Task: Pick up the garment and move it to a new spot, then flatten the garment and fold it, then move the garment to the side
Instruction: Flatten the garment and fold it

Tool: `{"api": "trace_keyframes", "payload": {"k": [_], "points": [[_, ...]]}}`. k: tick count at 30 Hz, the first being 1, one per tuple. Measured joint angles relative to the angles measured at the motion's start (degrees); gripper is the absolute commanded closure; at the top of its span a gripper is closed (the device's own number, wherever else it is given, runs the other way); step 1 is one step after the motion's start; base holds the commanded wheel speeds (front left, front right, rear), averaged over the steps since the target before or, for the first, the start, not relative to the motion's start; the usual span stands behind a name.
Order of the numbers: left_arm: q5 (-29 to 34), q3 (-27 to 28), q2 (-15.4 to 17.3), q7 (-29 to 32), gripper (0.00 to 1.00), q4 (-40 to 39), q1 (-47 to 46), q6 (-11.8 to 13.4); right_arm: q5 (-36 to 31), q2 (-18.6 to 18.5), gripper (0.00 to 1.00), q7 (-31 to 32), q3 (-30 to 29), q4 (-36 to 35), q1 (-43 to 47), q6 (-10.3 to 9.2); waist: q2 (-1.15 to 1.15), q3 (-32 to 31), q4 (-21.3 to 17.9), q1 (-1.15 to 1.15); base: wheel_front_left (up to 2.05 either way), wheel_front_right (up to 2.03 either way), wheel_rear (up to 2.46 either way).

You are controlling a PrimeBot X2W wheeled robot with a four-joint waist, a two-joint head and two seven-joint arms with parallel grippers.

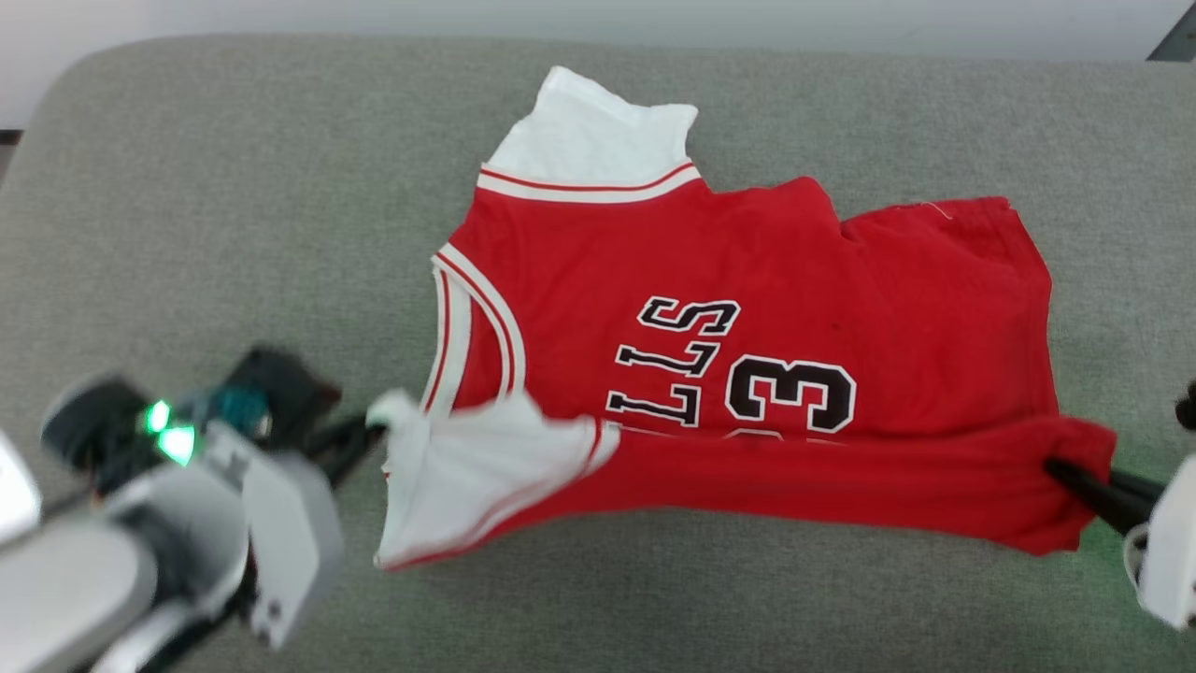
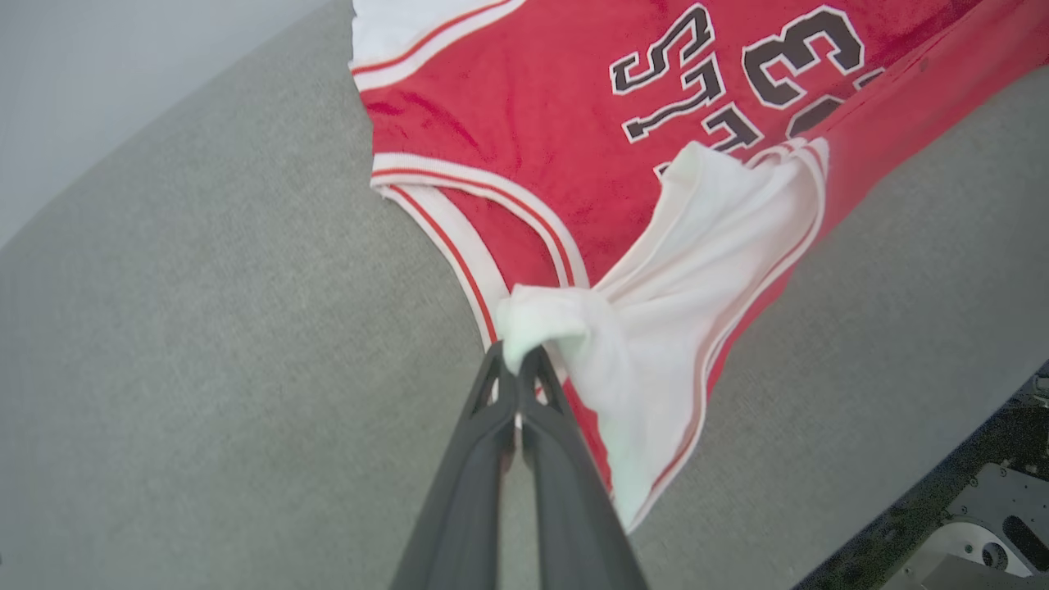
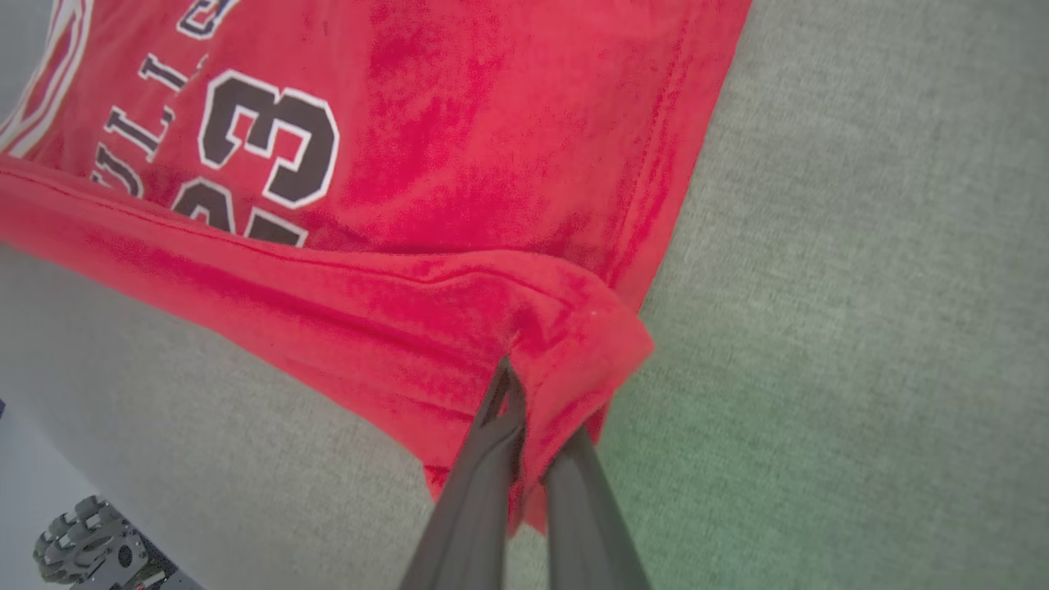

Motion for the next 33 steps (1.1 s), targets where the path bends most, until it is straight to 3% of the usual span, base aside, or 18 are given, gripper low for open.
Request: {"api": "trace_keyframes", "payload": {"k": [7, 13, 17, 22, 24, 28, 29, 30, 31, 33], "points": [[1.6, 0.2, -9.3, 2.1, 1.00, 15.3, -8.3, -10.5, -6.0, 5.3, 1.00, 3.8, -0.4, 4.9, -7.6, -0.03, 0.00, 1.3, -0.6, 0.00, 0.00, 0.00, 0.00], [-0.2, -1.3, -17.5, 2.5, 1.00, 30.9, -10.3, -17.2, -9.2, 8.7, 1.00, 4.2, 2.4, 9.5, -11.9, -0.04, 0.00, 2.1, -1.1, 0.00, 0.00, 0.00, 0.00], [-2.2, -2.4, -21.5, 3.7, 1.00, 39.3, -10.3, -19.6, -10.0, 9.8, 1.00, 4.2, 4.7, 12.2, -13.9, -0.04, 0.00, 2.4, -1.6, 0.00, 0.00, 0.00, 0.00], [-5.2, -2.8, -25.1, 5.3, 1.00, 47.3, -9.9, -20.7, -9.8, 10.2, 1.00, 4.8, 7.5, 14.2, -16.2, -0.05, 0.00, 2.6, -2.1, 0.00, 0.00, 0.00, 0.00], [-5.8, -2.8, -26.2, 6.2, 0.91, 49.8, -10.1, -21.1, -9.4, 10.3, 1.00, 5.1, 8.1, 14.9, -17.0, -0.05, 0.00, 2.7, -2.3, 0.00, 0.00, 0.00, 0.00], [-7.7, -2.6, -28.3, 8.2, 0.56, 53.9, -10.8, -21.3, -8.7, 10.5, 1.00, 5.8, 9.3, 16.5, -18.2, -0.05, 0.00, 2.5, -2.3, 0.00, 0.00, 0.00, 0.00], [-8.1, -2.4, -28.7, 8.5, 0.41, 54.6, -11.0, -21.3, -8.5, 10.6, 1.00, 6.0, 9.4, 16.9, -18.4, -0.05, 0.00, 2.4, -2.2, 0.00, 0.00, 0.00, 0.00], [-8.4, -2.3, -29.1, 8.8, 0.17, 55.2, -11.2, -21.2, -8.4, 10.6, 1.00, 6.2, 9.6, 17.4, -18.7, -0.05, 0.00, 2.3, -2.1, 0.00, 0.00, 0.00, 0.00], [-8.5, -2.3, -29.4, 9.1, 0.01, 55.6, -11.4, -21.2, -8.4, 10.6, 1.00, 6.6, 9.7, 17.8, -19.0, -0.05, 0.00, 2.2, -2.0, 0.00, 0.00, 0.00, 0.00], [-8.8, -2.1, -29.6, 9.5, 0.00, 56.3, -11.8, -21.0, -8.1, 10.8, 1.00, 6.8, 9.8, 18.4, -19.2, -0.05, 0.00, 1.8, -1.8, 0.00, 0.00, 0.00, 0.00]]}}
